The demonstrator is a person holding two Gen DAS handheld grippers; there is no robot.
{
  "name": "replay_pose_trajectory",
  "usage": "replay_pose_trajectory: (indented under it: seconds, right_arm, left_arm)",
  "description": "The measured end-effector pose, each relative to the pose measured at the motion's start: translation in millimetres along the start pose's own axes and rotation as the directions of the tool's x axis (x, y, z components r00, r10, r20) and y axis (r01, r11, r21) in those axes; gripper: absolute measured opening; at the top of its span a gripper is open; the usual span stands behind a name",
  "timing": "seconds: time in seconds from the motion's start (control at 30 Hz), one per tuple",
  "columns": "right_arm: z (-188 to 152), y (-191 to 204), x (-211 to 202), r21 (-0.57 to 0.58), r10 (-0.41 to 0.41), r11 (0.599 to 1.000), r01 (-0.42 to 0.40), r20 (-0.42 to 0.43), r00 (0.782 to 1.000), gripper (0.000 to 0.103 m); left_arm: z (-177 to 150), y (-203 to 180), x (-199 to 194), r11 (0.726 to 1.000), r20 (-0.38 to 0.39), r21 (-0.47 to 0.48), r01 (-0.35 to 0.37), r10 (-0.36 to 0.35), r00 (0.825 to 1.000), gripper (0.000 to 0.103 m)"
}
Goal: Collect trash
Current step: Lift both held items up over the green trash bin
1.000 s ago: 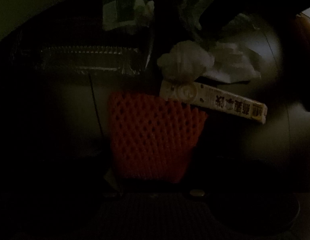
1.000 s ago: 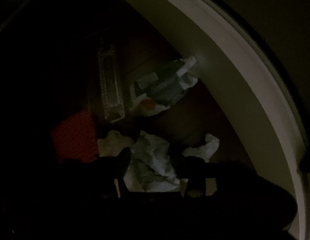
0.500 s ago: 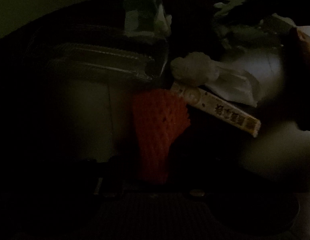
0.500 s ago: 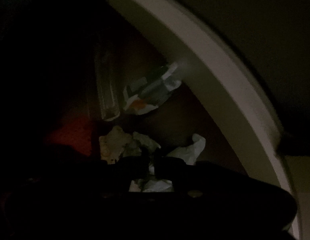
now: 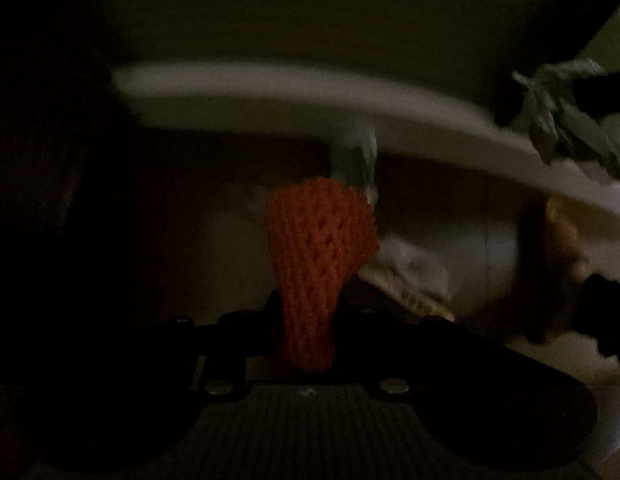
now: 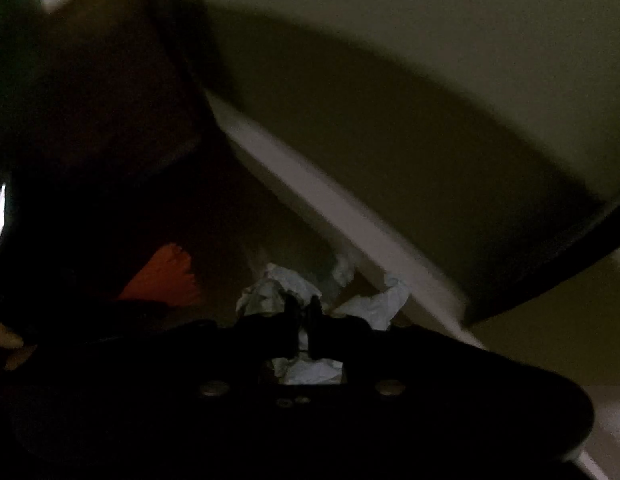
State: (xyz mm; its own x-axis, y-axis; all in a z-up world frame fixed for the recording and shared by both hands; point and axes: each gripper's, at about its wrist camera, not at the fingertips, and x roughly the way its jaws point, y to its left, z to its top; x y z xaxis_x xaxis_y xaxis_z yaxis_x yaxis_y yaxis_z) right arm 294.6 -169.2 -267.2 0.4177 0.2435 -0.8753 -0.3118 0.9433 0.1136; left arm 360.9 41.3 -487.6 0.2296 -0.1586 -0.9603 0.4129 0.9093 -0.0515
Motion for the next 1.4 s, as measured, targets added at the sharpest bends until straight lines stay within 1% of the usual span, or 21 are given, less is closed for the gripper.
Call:
replay_pose_trajectory:
  seconds: [0.07, 0.13, 0.2, 0.3, 0.37, 0.5, 0.6, 0.73, 0.8, 0.9, 0.97, 1.03, 1.1, 1.13, 1.2, 1.27, 1.3, 1.4]
  right_arm:
    - [10.5, 15.3, -33.7, -0.013, 0.009, 1.000, -0.008, 0.050, 0.999, 0.003]
    - [20.0, 31.5, -68.3, -0.025, 0.020, 1.000, -0.018, 0.099, 0.995, 0.003]
    - [27.2, 48.5, -98.8, -0.051, 0.027, 0.999, -0.020, 0.142, 0.989, 0.003]
    - [37.3, 73.6, -143.3, -0.090, 0.047, 0.995, -0.029, 0.205, 0.978, 0.002]
    - [42.8, 90.4, -172.3, -0.127, 0.069, 0.991, -0.038, 0.250, 0.966, 0.003]
    - [52.4, 119.1, -222.1, -0.193, 0.118, 0.980, -0.056, 0.327, 0.938, 0.002]
    - [62.0, 140.0, -253.0, -0.235, 0.157, 0.969, -0.071, 0.373, 0.915, 0.002]
    - [76.1, 165.5, -289.5, -0.283, 0.202, 0.956, -0.078, 0.438, 0.876, 0.002]
    - [83.8, 179.5, -310.4, -0.310, 0.226, 0.948, -0.079, 0.473, 0.852, 0.002]
    - [100.3, 199.3, -333.0, -0.350, 0.270, 0.933, -0.089, 0.514, 0.814, 0.002]
    - [109.7, 216.0, -351.9, -0.375, 0.302, 0.922, -0.096, 0.543, 0.784, 0.002]
    - [124.6, 229.3, -365.2, -0.394, 0.338, 0.912, -0.116, 0.561, 0.756, 0.002]
    - [141.1, 243.0, -376.6, -0.412, 0.380, 0.900, -0.143, 0.578, 0.722, 0.002]
    - [149.7, 249.9, -380.9, -0.420, 0.395, 0.895, -0.152, 0.585, 0.708, 0.002]
    - [168.2, 267.0, -383.8, -0.432, 0.419, 0.886, -0.166, 0.595, 0.686, 0.002]
    - [183.0, 275.2, -391.9, -0.440, 0.436, 0.880, -0.180, 0.598, 0.672, 0.002]
    - [192.8, 282.2, -392.3, -0.444, 0.448, 0.876, -0.190, 0.598, 0.665, 0.002]
    - [217.0, 298.6, -389.9, -0.455, 0.469, 0.867, -0.205, 0.602, 0.646, 0.002]
  left_arm:
    - [6.0, 9.8, -43.0, 0.999, 0.067, -0.039, -0.015, 0.017, 0.998, 0.024]
    - [9.2, 22.4, -88.4, 0.996, 0.139, -0.087, -0.018, 0.030, 0.990, 0.024]
    - [8.7, 32.8, -133.1, 0.992, 0.206, -0.122, -0.024, 0.049, 0.977, 0.024]
    - [2.7, 45.3, -195.4, 0.985, 0.281, -0.165, -0.038, 0.084, 0.956, 0.024]
    - [-5.3, 51.3, -235.7, 0.980, 0.325, -0.195, -0.041, 0.104, 0.940, 0.024]
    - [-18.9, 56.9, -297.4, 0.974, 0.382, -0.218, -0.061, 0.143, 0.913, 0.024]
    - [-33.3, 55.7, -338.3, 0.968, 0.422, -0.234, -0.090, 0.185, 0.887, 0.024]
    - [-43.4, 61.5, -388.7, 0.957, 0.470, -0.270, -0.102, 0.223, 0.854, 0.024]
    - [-47.1, 66.8, -415.0, 0.953, 0.495, -0.284, -0.107, 0.241, 0.835, 0.024]
    - [-51.0, 70.5, -452.6, 0.946, 0.537, -0.302, -0.115, 0.268, 0.800, 0.024]
    - [-52.8, 76.8, -477.9, 0.942, 0.566, -0.315, -0.115, 0.284, 0.774, 0.024]
    - [-54.5, 85.7, -501.8, 0.936, 0.586, -0.332, -0.116, 0.301, 0.752, 0.024]
    - [-54.3, 95.6, -525.1, 0.926, 0.603, -0.359, -0.120, 0.328, 0.727, 0.025]
    - [-53.7, 100.6, -534.9, 0.920, 0.607, -0.373, -0.123, 0.342, 0.717, 0.025]
    - [-50.9, 112.6, -554.7, 0.911, 0.618, -0.394, -0.124, 0.363, 0.697, 0.025]
    - [-46.4, 125.3, -568.7, 0.902, 0.626, -0.407, -0.142, 0.389, 0.676, 0.025]
    - [-43.3, 130.3, -576.2, 0.898, 0.626, -0.412, -0.153, 0.401, 0.669, 0.025]
    - [-35.1, 146.5, -595.7, 0.896, 0.631, -0.423, -0.137, 0.399, 0.665, 0.025]
